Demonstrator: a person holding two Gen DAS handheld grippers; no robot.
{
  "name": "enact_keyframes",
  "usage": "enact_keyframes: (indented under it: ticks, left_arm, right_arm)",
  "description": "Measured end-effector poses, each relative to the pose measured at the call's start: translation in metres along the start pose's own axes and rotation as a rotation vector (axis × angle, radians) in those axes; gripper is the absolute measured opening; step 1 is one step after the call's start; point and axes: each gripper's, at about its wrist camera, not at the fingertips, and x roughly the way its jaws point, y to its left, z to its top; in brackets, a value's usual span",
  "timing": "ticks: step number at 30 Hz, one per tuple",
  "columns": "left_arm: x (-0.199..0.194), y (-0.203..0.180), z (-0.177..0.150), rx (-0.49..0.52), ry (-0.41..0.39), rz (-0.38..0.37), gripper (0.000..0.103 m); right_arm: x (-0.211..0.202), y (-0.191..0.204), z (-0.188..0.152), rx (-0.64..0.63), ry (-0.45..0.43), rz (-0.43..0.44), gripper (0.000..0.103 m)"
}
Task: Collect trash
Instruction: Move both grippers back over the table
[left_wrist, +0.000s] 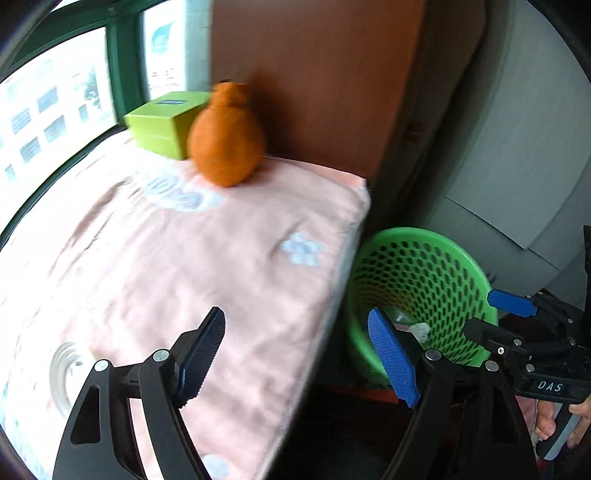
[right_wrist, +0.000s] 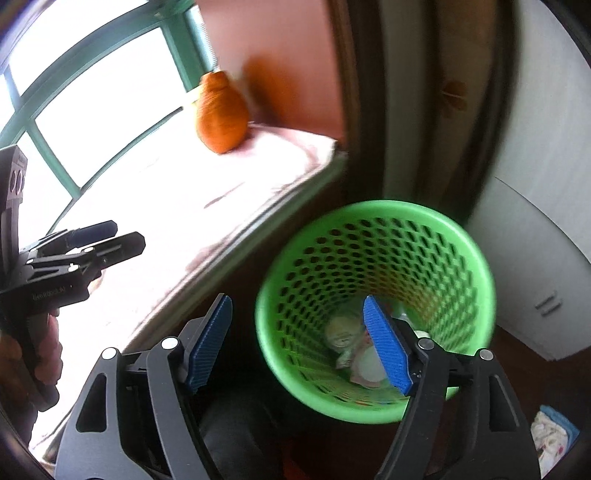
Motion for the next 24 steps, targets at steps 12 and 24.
enact_keyframes:
  ticks: [12, 24]
  left_arm:
    - [-0.028, 0.089, -0.016, -0.144, -0.032, 0.097, 0.083]
    - [-0.056, 0.196, -0.041, -0.327, -0.041, 0.211, 0.089]
  right_arm:
    - [0.024, 0.085, 0.011, -0.142, 0.025, 0.088, 0.079]
    - [0.052, 0.173, 0.013, -0.301, 0.072, 0.185, 0.086]
